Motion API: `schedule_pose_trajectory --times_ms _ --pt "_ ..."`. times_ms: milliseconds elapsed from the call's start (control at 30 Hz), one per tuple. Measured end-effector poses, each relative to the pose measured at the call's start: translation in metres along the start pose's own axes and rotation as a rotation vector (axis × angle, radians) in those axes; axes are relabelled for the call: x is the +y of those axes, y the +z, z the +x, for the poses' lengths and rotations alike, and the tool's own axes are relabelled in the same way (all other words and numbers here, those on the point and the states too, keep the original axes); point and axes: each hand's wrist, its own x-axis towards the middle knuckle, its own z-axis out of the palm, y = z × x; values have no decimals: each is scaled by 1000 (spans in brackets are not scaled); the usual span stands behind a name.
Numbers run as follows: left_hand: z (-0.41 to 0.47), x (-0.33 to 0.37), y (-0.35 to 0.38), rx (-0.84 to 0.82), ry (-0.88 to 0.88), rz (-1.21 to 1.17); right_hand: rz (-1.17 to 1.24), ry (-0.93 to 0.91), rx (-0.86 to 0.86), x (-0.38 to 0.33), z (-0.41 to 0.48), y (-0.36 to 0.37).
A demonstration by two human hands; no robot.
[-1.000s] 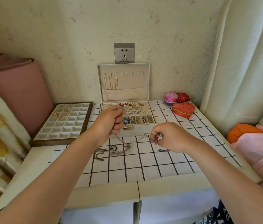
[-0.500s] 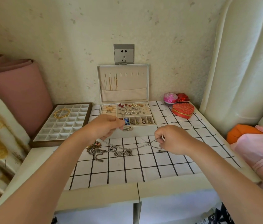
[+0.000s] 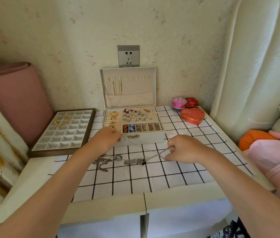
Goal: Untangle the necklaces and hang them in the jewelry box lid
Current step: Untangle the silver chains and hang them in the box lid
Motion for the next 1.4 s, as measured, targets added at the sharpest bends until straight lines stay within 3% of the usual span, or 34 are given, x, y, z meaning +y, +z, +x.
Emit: schedule_pose_trajectory --times_ms 133,367,467,533,633,733,800,1167,1400 --pt "-7 -9 9 79 193 334 294 -53 66 -7 2 1" --pt "-6 -16 29 43 235 491 517 -103 82 -11 4 1" --pt "-12 -14 40 29 282 499 532 -110 83 -14 5 2" --pt "-18 -8 47 82 420 508 539 -115 77 -17 5 2" --pt "-25 6 53 -17 572 221 571 -135 61 -19 6 3" --pt "-30 14 54 -248 564 -87 587 -151 69 -21 8 2" --pt "-31 16 51 -301 503 -168 578 -168 90 -20 8 1" --pt "-30 23 22 -100 413 55 493 -281 122 -17 5 -3" --pt "-23 17 6 -236 303 75 606 -319 230 -29 1 -8"
